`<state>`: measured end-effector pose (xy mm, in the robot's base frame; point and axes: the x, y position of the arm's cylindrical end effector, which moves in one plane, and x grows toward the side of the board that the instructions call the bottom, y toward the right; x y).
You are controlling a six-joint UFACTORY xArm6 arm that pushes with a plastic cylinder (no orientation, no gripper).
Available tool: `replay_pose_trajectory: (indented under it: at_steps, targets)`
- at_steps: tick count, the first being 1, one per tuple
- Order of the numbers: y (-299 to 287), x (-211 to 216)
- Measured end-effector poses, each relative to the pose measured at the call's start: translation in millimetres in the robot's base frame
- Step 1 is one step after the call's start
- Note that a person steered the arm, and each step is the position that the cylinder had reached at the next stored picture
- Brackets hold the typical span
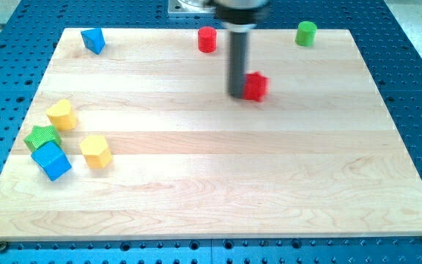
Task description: Slide the red star to the center right
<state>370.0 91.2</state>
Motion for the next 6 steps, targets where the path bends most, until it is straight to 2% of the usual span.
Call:
replay_pose_trajectory:
  at_steps: [1,2,3,4,5,6]
  targets:
    - [1,-31]
    - [54,-22]
    - [65,28]
    - [38,6]
    - [35,56]
    - [97,63]
